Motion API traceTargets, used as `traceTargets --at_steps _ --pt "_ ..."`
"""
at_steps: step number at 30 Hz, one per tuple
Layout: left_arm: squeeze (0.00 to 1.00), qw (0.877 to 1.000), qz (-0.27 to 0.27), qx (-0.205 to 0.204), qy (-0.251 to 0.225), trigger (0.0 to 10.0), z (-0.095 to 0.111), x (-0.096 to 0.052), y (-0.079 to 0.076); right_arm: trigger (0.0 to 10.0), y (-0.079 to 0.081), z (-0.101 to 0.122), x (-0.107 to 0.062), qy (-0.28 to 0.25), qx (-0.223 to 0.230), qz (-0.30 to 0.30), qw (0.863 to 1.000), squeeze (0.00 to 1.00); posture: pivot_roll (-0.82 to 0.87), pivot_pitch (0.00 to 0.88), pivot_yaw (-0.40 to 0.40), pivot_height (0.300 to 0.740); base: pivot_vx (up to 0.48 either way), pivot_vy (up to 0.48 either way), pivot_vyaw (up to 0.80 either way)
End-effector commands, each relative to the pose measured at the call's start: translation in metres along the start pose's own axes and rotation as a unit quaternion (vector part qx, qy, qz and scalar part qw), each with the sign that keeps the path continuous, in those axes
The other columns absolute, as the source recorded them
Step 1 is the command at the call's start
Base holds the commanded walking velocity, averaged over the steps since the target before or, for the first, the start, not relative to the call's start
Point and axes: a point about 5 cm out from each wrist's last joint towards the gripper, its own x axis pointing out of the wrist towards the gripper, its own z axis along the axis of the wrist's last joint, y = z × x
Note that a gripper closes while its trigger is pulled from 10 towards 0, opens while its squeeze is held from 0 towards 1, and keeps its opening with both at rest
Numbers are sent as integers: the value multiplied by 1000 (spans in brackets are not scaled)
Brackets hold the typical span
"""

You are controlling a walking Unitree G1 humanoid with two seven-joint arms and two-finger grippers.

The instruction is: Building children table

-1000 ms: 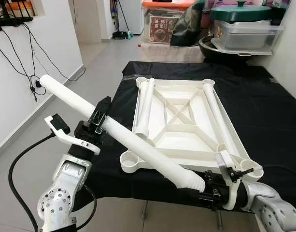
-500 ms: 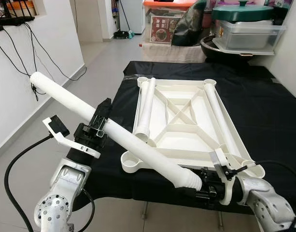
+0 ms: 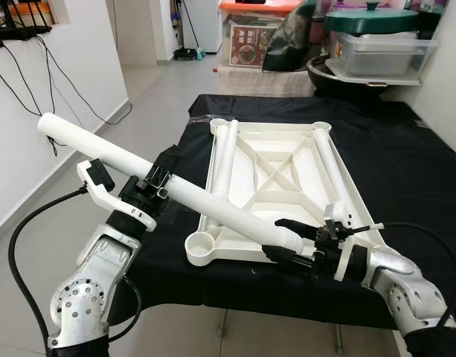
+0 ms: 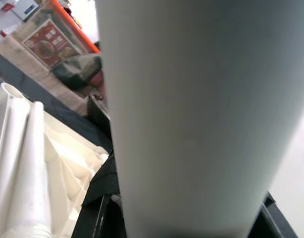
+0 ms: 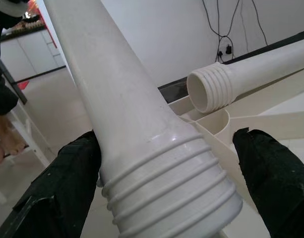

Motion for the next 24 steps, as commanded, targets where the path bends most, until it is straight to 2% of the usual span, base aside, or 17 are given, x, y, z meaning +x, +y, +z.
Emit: traceTargets --at_steps 1,3,5,6,11,13,15,16,17,18,19,20,21,22,24 --pt "0 1000 0 -2 -11 10000 7 1 0 10000 1 4 -4 -10 0 4 1000 1000 4 0 -14 740 0 0 0" --pt "0 999 -27 13 -31 10000 38 17 -6 10000 7 15 -10 -22 -8 38 999 1000 -3 0 -10 740 0 0 0" --pt "0 999 -27 13 -31 10000 38 17 -6 10000 7 15 -10 -22 -8 38 999 1000 -3 0 -10 740 0 0 0" --pt "0 998 -43 20 -30 10000 46 25 -10 10000 10 23 -9 -32 -15 53 998 1000 -4 0 -11 740 0 0 0" --pt "0 998 -54 31 -18 10000 47 30 -12 10000 14 30 -6 -32 -28 70 997 1000 -10 0 -1 740 0 0 0" --pt "0 995 -90 42 22 10000 36 44 -21 10000 15 60 10 -1 -106 90 990 1000 -22 0 13 740 0 0 0" --pt "0 995 -90 42 22 10000 36 44 -21 10000 15 60 10 -1 -106 90 990 1000 -22 0 13 740 0 0 0" --pt "0 993 -102 40 36 10000 30 48 -23 10000 11 73 18 10 -137 76 988 1000 -27 0 15 740 0 0 0" --pt "0 993 -102 40 36 10000 30 48 -23 10000 11 73 18 10 -137 76 988 1000 -27 0 15 740 0 0 0" --pt "0 992 -113 26 57 10000 19 51 -25 10000 5 91 28 14 -176 56 983 1000 -24 0 12 740 0 0 0" --pt "0 992 -113 26 57 10000 19 51 -25 10000 5 91 28 14 -176 56 983 1000 -24 0 12 740 0 0 0" --pt "0 990 -112 18 82 10000 6 51 -24 10000 6 94 34 23 -187 59 980 1000 -24 0 11 740 0 0 0" --pt "0 990 -112 18 82 10000 6 51 -24 10000 6 94 34 23 -187 59 980 1000 -24 0 11 740 0 0 0" --pt "0 988 -115 11 101 10000 -4 51 -23 10000 6 93 40 37 -200 61 977 984 -26 0 13 740 0 0 0" --pt "0 986 -118 5 115 10000 -11 50 -24 10000 7 91 45 48 -204 63 976 976 -28 0 13 740 0 0 0"
